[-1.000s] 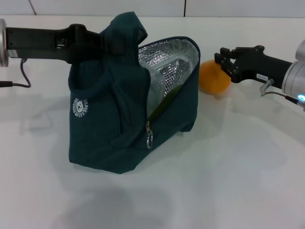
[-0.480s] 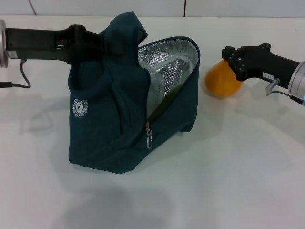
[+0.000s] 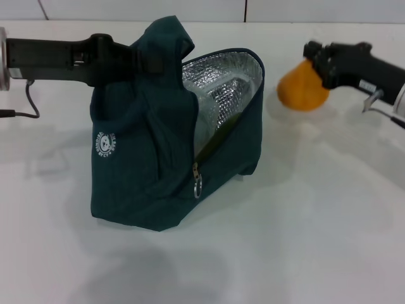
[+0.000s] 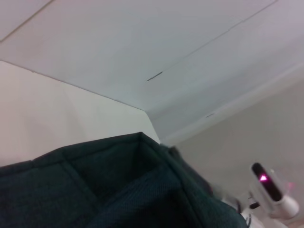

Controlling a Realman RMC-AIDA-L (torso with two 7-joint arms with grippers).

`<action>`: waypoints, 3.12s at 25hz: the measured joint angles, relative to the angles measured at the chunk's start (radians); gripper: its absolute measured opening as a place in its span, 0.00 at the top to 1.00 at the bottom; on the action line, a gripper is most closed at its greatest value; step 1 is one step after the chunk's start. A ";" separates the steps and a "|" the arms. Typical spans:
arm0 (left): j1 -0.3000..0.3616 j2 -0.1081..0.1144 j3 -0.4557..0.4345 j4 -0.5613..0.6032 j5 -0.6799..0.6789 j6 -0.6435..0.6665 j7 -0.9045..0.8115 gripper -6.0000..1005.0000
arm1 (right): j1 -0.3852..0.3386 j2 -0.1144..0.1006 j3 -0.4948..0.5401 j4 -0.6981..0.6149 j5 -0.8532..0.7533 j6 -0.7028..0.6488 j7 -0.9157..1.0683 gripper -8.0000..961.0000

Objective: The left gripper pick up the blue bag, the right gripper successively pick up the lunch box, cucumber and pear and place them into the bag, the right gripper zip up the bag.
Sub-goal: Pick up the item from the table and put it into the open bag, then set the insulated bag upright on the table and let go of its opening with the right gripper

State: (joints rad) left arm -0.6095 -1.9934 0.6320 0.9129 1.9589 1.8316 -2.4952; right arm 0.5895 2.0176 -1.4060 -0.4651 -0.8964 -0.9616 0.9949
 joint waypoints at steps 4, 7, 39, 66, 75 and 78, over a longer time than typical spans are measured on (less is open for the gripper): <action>0.002 0.002 0.000 -0.002 0.000 0.000 0.001 0.87 | -0.030 -0.004 0.002 -0.079 0.033 -0.044 0.058 0.96; 0.002 0.003 0.000 -0.003 0.000 0.000 0.001 0.87 | -0.047 -0.004 0.004 -0.155 0.034 -0.085 0.125 0.96; 0.004 0.006 -0.009 -0.008 0.000 -0.008 0.004 0.86 | 0.106 0.010 -0.303 -0.181 0.029 -0.229 0.353 0.96; 0.015 0.005 -0.009 -0.009 0.000 -0.004 0.008 0.86 | -0.090 -0.015 -0.108 -0.024 0.126 -0.275 0.690 0.33; 0.006 0.004 -0.003 -0.009 -0.002 -0.002 0.009 0.85 | 0.015 -0.004 -0.115 0.138 0.038 -0.304 0.916 0.33; 0.004 0.003 -0.002 -0.009 -0.002 -0.001 0.011 0.85 | 0.045 0.000 -0.128 0.158 0.014 -0.289 0.948 0.33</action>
State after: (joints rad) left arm -0.6052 -1.9907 0.6303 0.9035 1.9567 1.8301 -2.4841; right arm 0.6348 2.0173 -1.5344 -0.3073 -0.8822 -1.2502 1.9426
